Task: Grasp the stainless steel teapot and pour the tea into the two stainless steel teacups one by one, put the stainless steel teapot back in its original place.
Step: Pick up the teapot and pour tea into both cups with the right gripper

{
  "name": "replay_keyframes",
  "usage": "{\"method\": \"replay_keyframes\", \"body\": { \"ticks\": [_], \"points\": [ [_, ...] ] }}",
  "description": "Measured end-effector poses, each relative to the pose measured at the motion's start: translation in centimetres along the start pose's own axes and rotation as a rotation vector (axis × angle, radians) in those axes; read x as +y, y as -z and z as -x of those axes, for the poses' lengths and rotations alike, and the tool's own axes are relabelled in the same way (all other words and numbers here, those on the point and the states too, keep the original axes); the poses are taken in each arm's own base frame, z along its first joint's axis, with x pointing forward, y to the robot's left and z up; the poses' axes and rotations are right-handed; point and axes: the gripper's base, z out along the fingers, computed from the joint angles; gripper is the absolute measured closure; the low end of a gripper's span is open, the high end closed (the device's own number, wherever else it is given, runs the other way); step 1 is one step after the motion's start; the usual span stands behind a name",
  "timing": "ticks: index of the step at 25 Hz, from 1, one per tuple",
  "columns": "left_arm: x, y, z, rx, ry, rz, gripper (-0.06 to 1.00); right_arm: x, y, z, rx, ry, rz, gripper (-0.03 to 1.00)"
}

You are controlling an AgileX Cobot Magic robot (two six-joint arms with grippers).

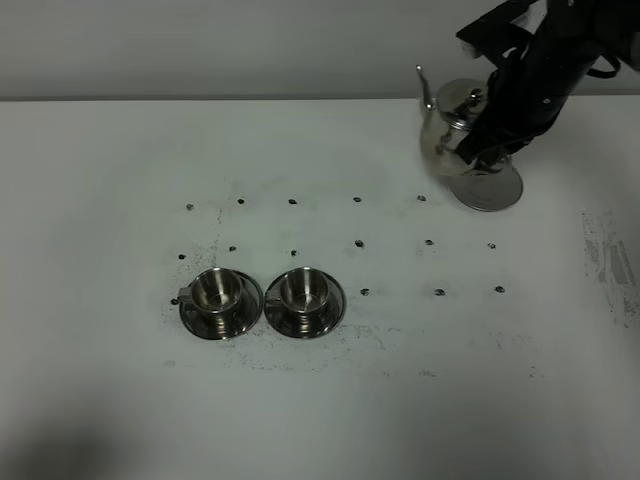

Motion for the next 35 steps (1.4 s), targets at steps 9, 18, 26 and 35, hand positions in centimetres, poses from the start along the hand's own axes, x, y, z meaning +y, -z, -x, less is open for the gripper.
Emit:
{"method": "replay_keyframes", "body": {
  "ticks": [9, 18, 26, 35],
  "points": [
    [0.0, 0.0, 0.0, 0.000, 0.000, 0.000, 0.41, 9.4, 0.3, 3.4, -0.016, 0.553, 0.028, 0.80],
    [0.0, 0.0, 0.0, 0.000, 0.000, 0.000, 0.41, 10.8, 2.0, 5.6, -0.119, 0.927, -0.069, 0.80],
    [0.0, 0.0, 0.0, 0.000, 0.000, 0.000, 0.41, 13.6, 0.5, 7.9, -0.112, 1.204, -0.128, 0.80],
    [0.0, 0.0, 0.0, 0.000, 0.000, 0.000, 0.41, 15.6, -0.4, 9.1, -0.065, 1.410, -0.247, 0.80]
  ]
}}
